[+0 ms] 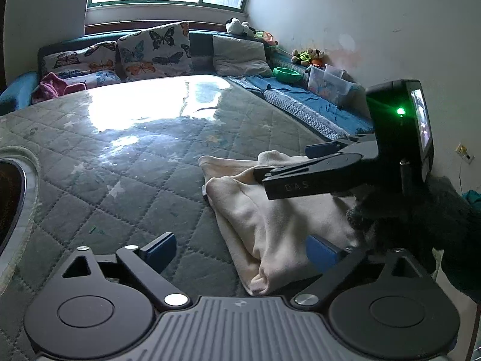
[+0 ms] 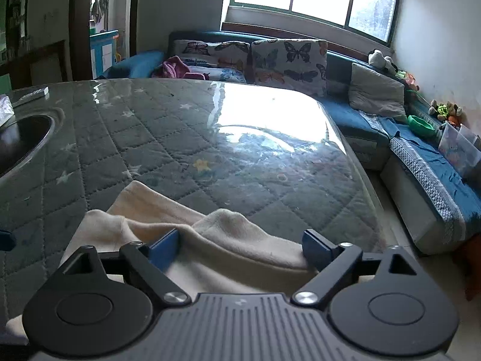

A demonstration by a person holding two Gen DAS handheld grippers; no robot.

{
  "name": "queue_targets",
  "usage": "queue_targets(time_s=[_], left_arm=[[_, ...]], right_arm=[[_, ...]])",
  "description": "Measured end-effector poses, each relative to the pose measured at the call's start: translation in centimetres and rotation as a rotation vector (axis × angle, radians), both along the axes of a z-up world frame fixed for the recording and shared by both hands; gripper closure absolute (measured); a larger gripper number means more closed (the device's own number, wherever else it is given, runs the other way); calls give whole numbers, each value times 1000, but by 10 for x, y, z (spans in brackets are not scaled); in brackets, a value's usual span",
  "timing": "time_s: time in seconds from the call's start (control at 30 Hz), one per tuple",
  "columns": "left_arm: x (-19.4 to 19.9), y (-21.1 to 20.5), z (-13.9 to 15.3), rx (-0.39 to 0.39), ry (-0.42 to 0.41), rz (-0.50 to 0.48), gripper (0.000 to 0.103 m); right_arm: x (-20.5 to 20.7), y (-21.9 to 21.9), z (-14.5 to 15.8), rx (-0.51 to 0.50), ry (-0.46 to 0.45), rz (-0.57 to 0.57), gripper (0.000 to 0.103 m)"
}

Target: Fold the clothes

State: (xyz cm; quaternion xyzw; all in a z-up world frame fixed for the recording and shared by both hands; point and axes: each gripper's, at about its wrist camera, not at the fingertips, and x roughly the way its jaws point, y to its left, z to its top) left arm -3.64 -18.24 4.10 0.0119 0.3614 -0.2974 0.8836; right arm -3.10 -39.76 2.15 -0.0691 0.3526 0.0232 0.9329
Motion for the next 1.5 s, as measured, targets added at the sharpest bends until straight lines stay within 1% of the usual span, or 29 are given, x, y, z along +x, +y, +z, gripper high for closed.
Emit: queue_targets(time_s=[0.1,0.23,0.33,0.47,0.6,0.77,0.9,1.1,1.23,1.43,1.5], left_arm=[[1,5,2,-9,-9,7,0],[1,12,6,-28,-28,18,0],[3,14,8,-35,-34,37,0],[5,14,12,-29,-44,61,0],[7,15,14,-35,-29,81,0],[9,14,16,-22,-5,101,0],[10,12,16,-18,11,119,0],[7,8,15,2,14,117,0],[3,5,14,6,17,109,0],[-6,-5,15,13,10,78,0],[-9,-7,16,18,8,69,0]], right_arm=[[-5,-5,8,2,-19,-9,9],[-25,-9,16,-17,-34,-4,4],[-45,-3,14,-64,-39,23,1],[-73,9,10,-94,-59,56,0],[-98,25,5,-130,-110,72,0],[-120,42,3,-158,-202,39,0],[-131,46,3,-124,-230,55,0],[-142,38,4,-64,-208,58,0],[-154,27,12,-9,-212,25,0],[-168,5,19,120,-187,-36,0],[-173,-1,20,142,-188,-55,0]])
